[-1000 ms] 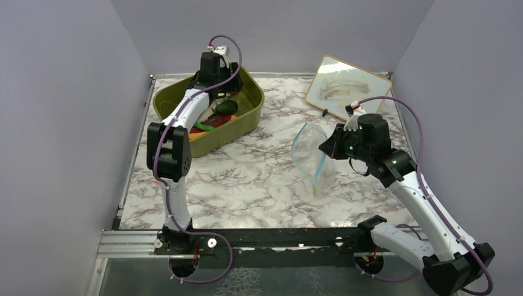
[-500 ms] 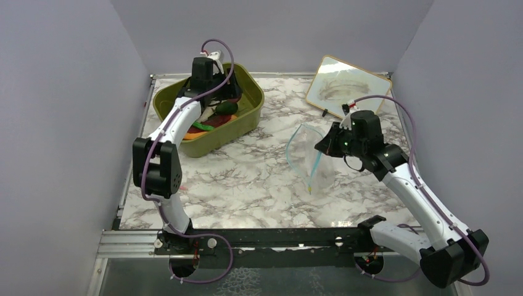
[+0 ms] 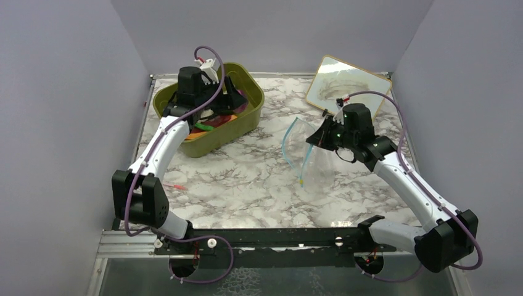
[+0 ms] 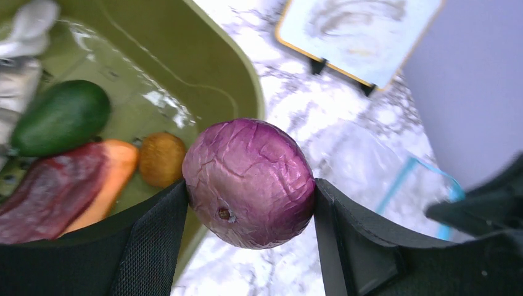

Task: Place the food in the zip-top bag and seal the zipper
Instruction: Pick up the fake vegetable from the bin, then place the fake vegetable in the zipper food storage bag.

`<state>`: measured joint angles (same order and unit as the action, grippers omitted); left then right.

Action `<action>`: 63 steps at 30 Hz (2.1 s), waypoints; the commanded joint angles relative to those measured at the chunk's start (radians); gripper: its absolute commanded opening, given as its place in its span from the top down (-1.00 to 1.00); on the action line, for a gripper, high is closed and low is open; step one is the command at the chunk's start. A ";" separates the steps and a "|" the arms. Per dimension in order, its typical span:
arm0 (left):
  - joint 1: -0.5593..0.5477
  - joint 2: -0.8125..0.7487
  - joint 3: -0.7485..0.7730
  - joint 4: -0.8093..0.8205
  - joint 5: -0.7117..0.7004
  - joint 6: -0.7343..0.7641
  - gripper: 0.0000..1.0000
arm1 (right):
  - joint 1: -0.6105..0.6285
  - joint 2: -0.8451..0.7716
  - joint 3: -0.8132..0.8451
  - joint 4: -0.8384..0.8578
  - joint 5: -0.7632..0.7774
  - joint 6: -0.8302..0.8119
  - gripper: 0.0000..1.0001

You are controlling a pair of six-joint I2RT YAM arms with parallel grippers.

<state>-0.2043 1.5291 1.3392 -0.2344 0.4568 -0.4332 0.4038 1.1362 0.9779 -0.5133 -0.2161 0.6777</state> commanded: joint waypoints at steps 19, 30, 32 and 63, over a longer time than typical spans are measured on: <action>-0.301 -0.112 -0.249 0.324 0.379 -0.224 0.50 | -0.005 0.033 -0.001 0.202 -0.175 0.052 0.98; -0.317 -0.073 -0.304 0.410 0.363 -0.273 0.51 | -0.005 -0.002 -0.003 0.195 -0.186 0.035 0.98; -0.322 -0.065 -0.309 0.413 0.355 -0.277 0.51 | -0.006 -0.001 -0.002 0.196 -0.196 0.035 0.98; -0.386 -0.023 -0.167 0.114 0.118 -0.139 -0.34 | -0.005 -0.017 -0.068 0.279 -0.270 -0.005 0.98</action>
<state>-0.5850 1.5097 1.1259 -0.1001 0.5953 -0.5991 0.4038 1.1404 0.9203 -0.2687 -0.4934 0.6865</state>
